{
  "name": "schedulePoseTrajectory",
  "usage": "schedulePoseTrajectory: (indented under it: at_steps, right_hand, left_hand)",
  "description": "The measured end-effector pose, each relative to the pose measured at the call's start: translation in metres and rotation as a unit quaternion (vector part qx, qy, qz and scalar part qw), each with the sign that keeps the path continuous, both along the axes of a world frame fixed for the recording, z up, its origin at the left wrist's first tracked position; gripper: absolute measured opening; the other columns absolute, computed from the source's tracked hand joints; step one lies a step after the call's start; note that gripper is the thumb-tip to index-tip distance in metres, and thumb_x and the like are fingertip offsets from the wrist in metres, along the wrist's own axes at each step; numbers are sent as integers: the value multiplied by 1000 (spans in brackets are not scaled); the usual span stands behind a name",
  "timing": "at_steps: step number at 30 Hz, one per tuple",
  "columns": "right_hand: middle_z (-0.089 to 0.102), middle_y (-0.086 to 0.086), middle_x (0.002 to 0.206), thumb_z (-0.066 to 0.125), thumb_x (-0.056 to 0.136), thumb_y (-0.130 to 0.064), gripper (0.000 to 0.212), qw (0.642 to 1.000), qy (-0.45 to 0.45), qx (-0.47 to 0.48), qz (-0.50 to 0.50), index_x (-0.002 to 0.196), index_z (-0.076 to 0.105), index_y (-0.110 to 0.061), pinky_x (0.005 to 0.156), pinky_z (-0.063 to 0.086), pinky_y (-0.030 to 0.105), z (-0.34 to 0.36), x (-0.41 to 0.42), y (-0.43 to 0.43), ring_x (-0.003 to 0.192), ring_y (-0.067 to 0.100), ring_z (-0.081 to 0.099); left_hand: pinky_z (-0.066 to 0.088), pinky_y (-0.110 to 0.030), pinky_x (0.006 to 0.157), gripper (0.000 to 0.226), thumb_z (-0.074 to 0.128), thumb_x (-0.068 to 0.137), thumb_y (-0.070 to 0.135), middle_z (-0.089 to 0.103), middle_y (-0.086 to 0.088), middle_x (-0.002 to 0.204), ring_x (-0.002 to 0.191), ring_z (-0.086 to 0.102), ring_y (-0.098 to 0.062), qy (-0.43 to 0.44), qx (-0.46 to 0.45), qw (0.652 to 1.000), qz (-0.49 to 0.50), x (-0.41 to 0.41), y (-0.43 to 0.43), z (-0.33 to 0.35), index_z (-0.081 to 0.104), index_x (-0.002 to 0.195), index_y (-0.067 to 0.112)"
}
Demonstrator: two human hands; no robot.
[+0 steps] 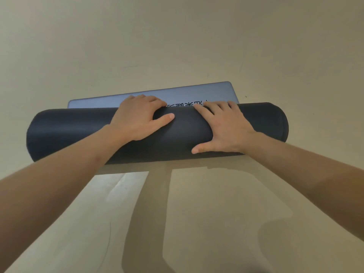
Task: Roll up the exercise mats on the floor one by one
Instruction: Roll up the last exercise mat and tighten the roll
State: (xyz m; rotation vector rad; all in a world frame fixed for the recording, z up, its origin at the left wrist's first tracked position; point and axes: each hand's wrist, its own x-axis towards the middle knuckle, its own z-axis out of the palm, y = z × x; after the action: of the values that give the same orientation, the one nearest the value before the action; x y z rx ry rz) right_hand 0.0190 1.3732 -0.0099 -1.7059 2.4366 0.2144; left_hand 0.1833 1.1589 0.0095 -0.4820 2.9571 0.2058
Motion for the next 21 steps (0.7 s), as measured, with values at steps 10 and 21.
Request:
schedulePoseTrajectory:
  at_steps: [10, 21]
  right_hand:
    - [57, -12, 113, 52, 64, -98, 99, 977, -197, 68, -50, 145, 40, -43, 89, 45, 39, 15, -54, -57, 109, 19, 57]
    - [65, -13, 113, 65, 55, -96, 95, 955, -235, 172, -52, 131, 52, -41, 92, 50, 38, 41, -37, -64, 99, 15, 63]
  left_hand:
    - [35, -48, 113, 138, 36, 45, 111, 46, 4, 156, 138, 48, -27, -79, -12, 997, 23, -6, -11, 5, 27, 158, 33]
    - [53, -38, 80, 128, 44, 33, 111, 61, 8, 99, 89, 60, -17, -146, -38, 989, -7, -19, -4, 29, 50, 132, 29]
